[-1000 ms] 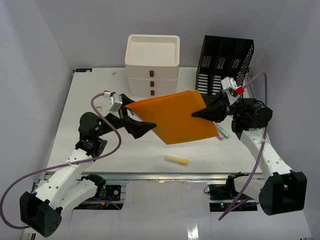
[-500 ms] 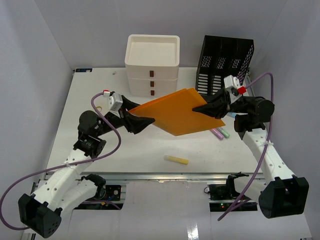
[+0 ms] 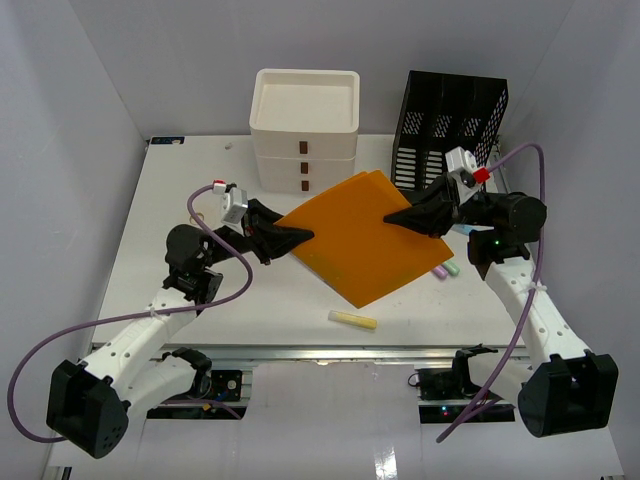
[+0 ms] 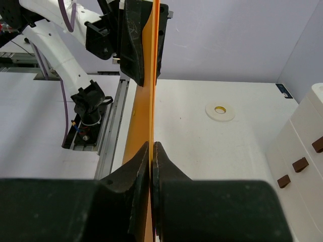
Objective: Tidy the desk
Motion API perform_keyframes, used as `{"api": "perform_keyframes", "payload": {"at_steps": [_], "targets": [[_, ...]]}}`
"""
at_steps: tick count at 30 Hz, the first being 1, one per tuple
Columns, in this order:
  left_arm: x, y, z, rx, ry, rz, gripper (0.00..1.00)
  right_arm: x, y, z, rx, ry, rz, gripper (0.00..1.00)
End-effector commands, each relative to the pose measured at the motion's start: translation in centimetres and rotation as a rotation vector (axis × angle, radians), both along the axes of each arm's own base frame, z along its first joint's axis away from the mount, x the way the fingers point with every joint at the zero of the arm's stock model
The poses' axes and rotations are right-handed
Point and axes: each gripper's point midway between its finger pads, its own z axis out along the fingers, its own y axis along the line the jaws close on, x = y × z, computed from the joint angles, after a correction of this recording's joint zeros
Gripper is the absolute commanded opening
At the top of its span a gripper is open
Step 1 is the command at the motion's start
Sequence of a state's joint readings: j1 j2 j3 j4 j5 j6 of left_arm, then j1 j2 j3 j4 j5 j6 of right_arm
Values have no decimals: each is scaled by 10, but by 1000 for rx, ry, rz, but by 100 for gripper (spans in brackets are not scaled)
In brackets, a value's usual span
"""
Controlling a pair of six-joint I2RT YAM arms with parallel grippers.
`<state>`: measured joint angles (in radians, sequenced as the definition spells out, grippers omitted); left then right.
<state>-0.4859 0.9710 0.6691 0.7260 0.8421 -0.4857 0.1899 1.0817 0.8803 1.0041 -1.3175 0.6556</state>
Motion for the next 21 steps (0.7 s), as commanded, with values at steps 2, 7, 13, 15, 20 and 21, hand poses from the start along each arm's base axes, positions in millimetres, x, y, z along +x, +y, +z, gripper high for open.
{"api": "perform_keyframes", "payload": {"at_steps": [2,7,13,15,20,21], "targets": [[-4,5,28,-100,-55,21,0,8,-1,15,45,-71,-68,25],[27,15,41,-99,-6,208,0,48,-22,1,-11,-19,-297,82],[76,24,64,-111,40,413,0,116,-106,-16,-120,-100,-931,90],[91,19,78,-114,39,427,0,119,-129,-29,-125,-72,-1060,90],[132,-5,99,-116,50,443,0,113,-188,-77,-172,36,-1377,90],[139,-12,104,-118,49,444,0,107,-191,-88,-190,57,-1394,90]]}}
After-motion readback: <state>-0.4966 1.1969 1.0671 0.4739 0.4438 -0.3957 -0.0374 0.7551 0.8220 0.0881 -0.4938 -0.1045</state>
